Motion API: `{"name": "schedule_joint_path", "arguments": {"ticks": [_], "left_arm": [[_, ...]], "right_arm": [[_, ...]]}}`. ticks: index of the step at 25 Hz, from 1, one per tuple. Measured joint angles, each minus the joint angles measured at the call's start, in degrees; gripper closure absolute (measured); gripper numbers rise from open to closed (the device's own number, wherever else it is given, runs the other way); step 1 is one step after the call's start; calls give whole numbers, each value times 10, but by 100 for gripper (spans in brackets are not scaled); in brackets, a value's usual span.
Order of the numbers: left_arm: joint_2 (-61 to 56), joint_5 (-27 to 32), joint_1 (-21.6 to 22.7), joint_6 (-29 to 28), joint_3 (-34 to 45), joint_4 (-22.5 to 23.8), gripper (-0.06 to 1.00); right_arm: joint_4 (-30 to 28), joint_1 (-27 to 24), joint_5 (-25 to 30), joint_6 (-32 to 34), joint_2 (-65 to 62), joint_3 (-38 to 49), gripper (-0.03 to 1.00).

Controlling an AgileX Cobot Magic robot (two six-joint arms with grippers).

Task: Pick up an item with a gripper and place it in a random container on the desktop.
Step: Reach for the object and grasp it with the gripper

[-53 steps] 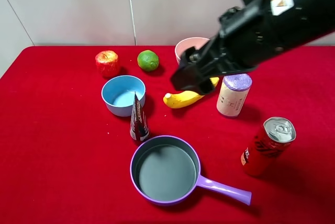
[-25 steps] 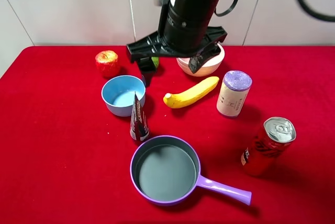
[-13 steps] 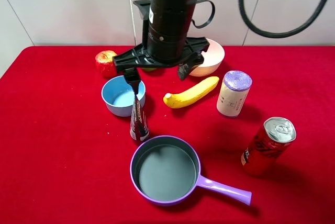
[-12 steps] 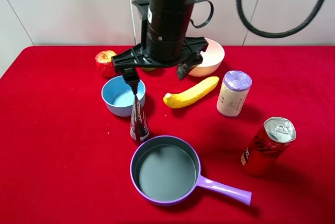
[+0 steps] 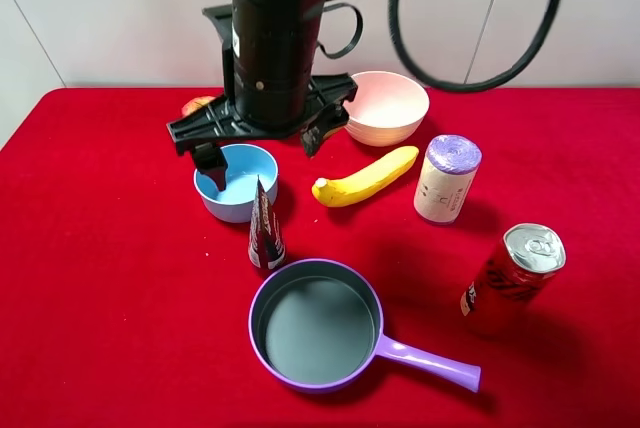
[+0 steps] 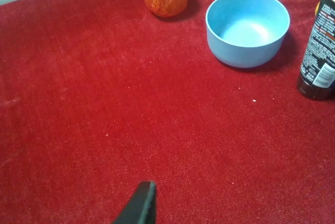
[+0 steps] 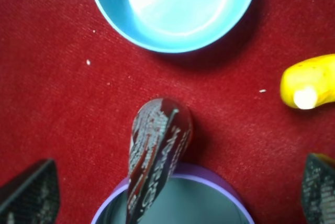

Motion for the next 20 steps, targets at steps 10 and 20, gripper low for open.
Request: {"name": "schedule_joint_path", "arguments": {"ticks": [10,20], "left_arm": [[0,0,0,0,0,0,-5],[0,0,0,0,0,0,-5]], "right_arm": [[-5,0,4,0,40,0,27],[-6,0,-1,0,87,0,27]]}}
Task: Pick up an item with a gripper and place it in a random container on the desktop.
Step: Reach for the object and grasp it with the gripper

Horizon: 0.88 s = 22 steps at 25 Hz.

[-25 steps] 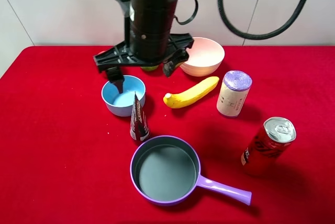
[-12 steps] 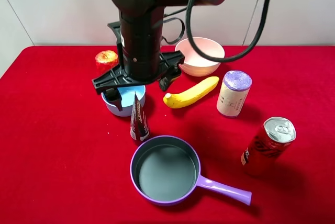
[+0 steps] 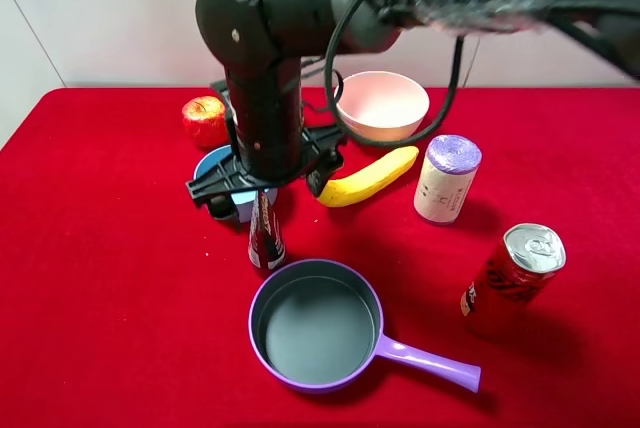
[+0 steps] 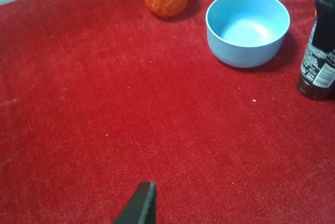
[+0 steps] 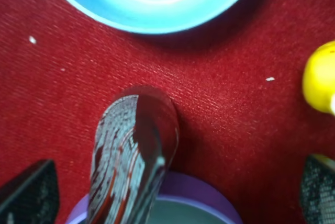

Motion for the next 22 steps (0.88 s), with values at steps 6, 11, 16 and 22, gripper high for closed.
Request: {"name": "schedule_joint_path", "arguments": {"ticks": [6,11,16,22], "left_arm": [[0,0,0,0,0,0,-5],[0,0,0,0,0,0,-5],[0,0,0,0,0,0,-5],[0,0,0,0,0,0,-5]], "right_arm": [[7,0,-6,0,14,0,27],[13,0,-10,-2,28,0,27],[21,0,-10,-7,33,0,28],[37,0,-10,-8,34,0,47]]}}
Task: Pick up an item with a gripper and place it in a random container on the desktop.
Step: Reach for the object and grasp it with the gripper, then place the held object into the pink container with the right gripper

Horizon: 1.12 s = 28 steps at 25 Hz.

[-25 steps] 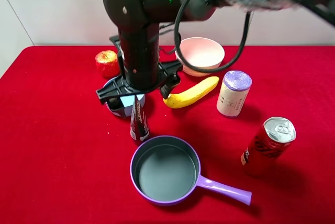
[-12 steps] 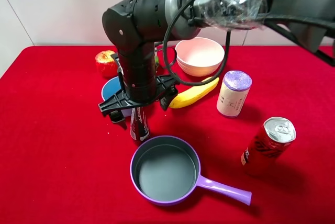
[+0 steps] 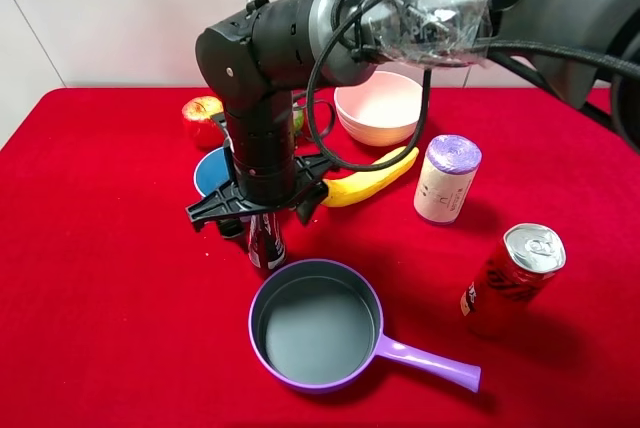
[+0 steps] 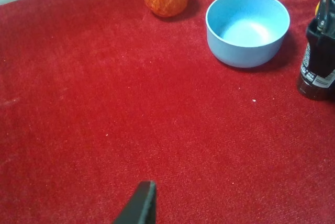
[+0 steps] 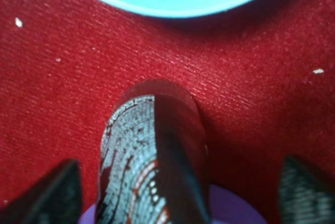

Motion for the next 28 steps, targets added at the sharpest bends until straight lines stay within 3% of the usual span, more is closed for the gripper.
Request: {"name": "schedule_joint_path", "arguments": {"ticks": [8,28], "left_arm": [[0,0,0,0,0,0,-5],[0,0,0,0,0,0,-5]], "right_arm": [[5,1,-1,-1,0,0,77],[28,1,10,-40,0,-3,77]]}}
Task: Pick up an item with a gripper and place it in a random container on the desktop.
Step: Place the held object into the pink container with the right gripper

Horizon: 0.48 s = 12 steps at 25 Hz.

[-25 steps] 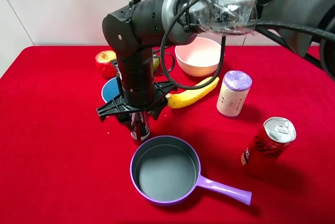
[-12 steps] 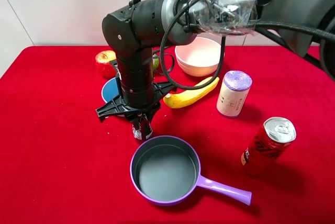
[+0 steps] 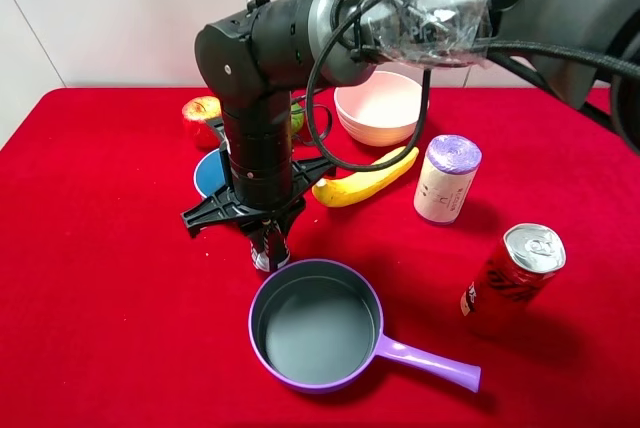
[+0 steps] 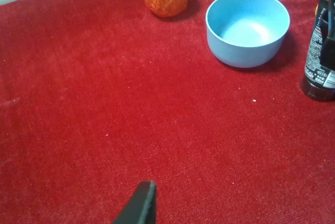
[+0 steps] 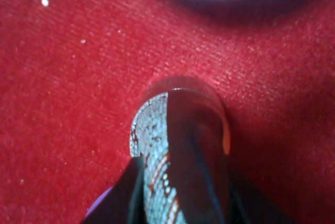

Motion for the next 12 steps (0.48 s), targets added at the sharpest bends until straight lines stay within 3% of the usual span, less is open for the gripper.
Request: {"name": "schedule_joint_path", "arguments": {"ticks": [12], "left_arm": [[0,0,0,0,0,0,-5]], "right_arm": [[3,0,52,-63,0,-73,77]]}}
